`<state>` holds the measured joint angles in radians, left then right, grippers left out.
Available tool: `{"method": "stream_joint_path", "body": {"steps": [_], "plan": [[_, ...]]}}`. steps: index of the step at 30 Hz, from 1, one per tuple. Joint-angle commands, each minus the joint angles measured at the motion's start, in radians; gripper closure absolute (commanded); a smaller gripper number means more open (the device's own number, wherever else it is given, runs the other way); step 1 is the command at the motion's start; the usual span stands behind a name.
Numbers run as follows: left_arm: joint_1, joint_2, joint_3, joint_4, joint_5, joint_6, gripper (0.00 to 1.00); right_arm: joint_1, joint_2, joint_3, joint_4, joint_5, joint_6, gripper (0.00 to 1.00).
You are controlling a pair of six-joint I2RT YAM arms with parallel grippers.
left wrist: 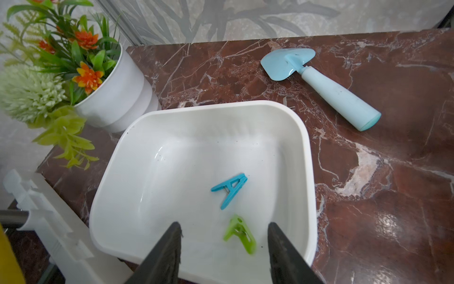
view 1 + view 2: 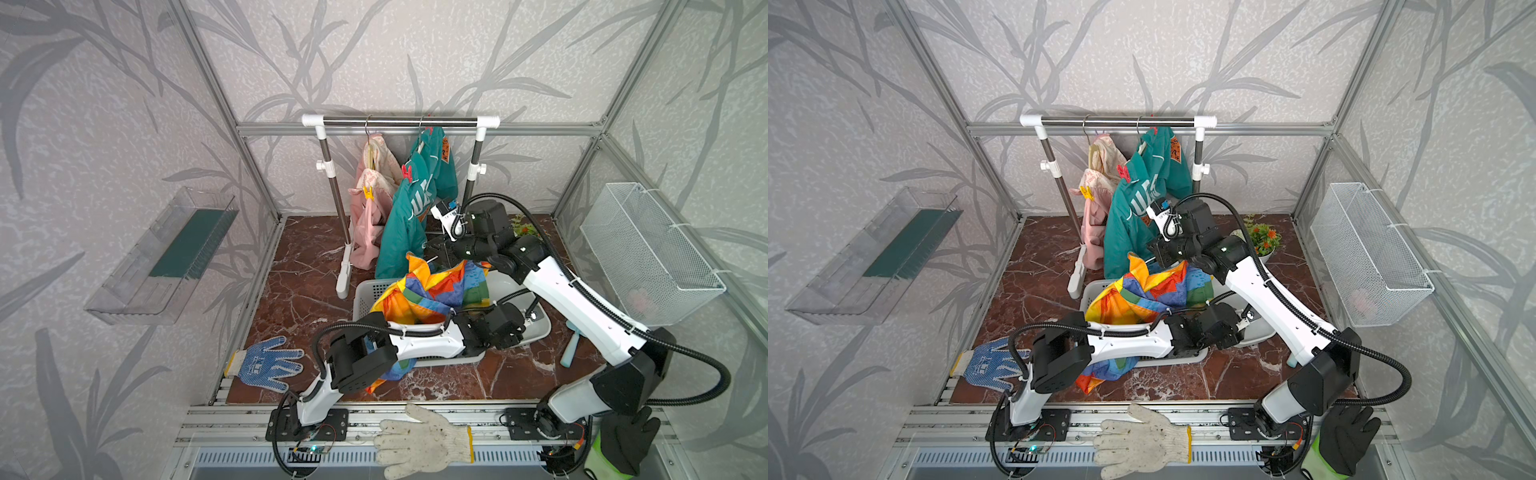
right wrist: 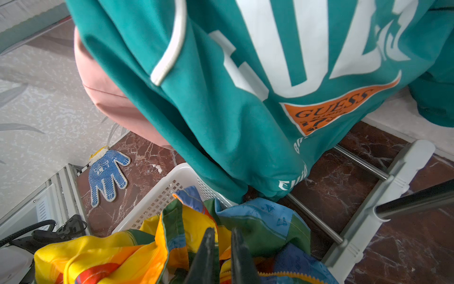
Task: Remove the clothespins securing jackets to the hanger
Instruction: Place the clothespin in the storage box.
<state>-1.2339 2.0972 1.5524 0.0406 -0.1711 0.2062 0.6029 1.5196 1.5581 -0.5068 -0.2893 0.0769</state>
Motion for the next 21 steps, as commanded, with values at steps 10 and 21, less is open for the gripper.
{"method": "stream_joint_path", "body": {"steps": [10, 21], "plan": [[-0.055, -0.41, -0.154, -0.012, 0.072, -0.054, 0.16, -0.006, -0.056, 0.008, 0.027, -0.004, -0.015, 1.0], [-0.078, -0.877, -0.293, -0.196, -0.157, -0.087, 0.18, -0.002, -0.068, -0.011, 0.046, -0.037, -0.006, 1.0]]}}
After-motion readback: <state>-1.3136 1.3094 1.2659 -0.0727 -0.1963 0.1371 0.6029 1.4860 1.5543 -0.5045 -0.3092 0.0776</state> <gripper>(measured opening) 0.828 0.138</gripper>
